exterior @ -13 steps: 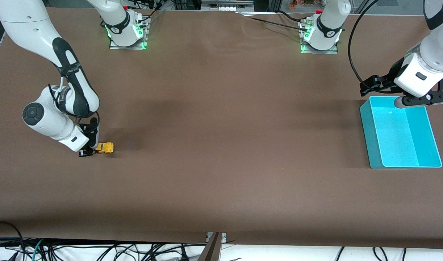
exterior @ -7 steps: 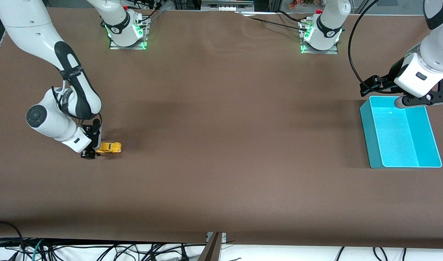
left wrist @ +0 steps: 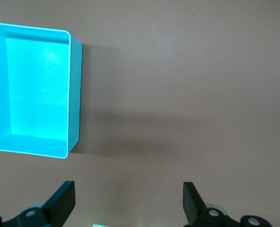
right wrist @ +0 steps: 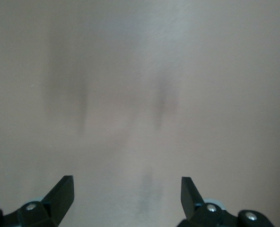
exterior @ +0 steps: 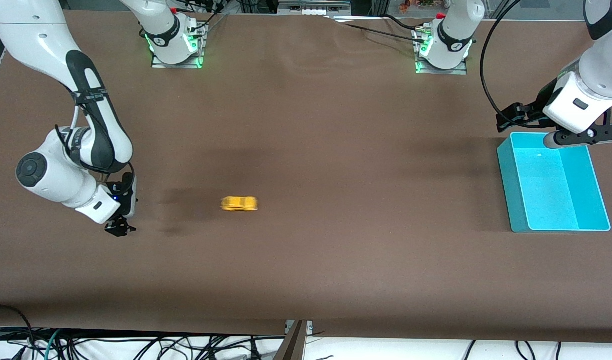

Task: Wind and store yellow beetle car
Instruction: 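Release the car and withdraw the right gripper to rest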

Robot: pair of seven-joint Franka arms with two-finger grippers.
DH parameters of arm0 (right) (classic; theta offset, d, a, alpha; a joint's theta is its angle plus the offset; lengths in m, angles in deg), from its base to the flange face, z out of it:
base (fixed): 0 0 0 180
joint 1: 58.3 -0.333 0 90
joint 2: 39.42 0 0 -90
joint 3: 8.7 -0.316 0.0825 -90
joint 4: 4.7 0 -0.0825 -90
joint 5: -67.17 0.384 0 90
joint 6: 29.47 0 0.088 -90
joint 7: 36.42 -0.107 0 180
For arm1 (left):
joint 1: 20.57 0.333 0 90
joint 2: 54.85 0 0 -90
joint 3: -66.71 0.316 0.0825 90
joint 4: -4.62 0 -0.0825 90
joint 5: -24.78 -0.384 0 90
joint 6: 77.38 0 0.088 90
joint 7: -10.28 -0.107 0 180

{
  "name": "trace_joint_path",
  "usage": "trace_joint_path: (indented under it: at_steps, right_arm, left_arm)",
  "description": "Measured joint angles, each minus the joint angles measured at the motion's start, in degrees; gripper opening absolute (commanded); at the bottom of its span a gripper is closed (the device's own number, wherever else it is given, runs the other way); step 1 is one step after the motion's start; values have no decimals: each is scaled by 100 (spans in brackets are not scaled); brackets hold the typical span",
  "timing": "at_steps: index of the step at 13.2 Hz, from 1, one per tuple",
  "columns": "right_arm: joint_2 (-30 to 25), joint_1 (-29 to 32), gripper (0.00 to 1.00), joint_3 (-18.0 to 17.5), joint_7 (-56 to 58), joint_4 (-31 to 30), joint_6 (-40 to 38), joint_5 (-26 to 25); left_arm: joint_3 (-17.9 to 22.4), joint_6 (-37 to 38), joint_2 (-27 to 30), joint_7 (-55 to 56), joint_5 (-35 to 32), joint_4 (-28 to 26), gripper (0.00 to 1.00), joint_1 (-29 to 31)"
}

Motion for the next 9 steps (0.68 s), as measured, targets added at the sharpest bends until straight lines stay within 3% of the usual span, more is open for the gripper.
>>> trace_joint_path:
  at_steps: [5,9]
  right_arm:
    - [-27,-94,100,-101,-1626,941,-1157,15]
    - [-162,-253,100,-102,-3031,1448,-1429,17]
  left_arm:
    - [-48,6,2,0,0,3,100,-1]
    - [-71,6,2,0,0,7,100,-1]
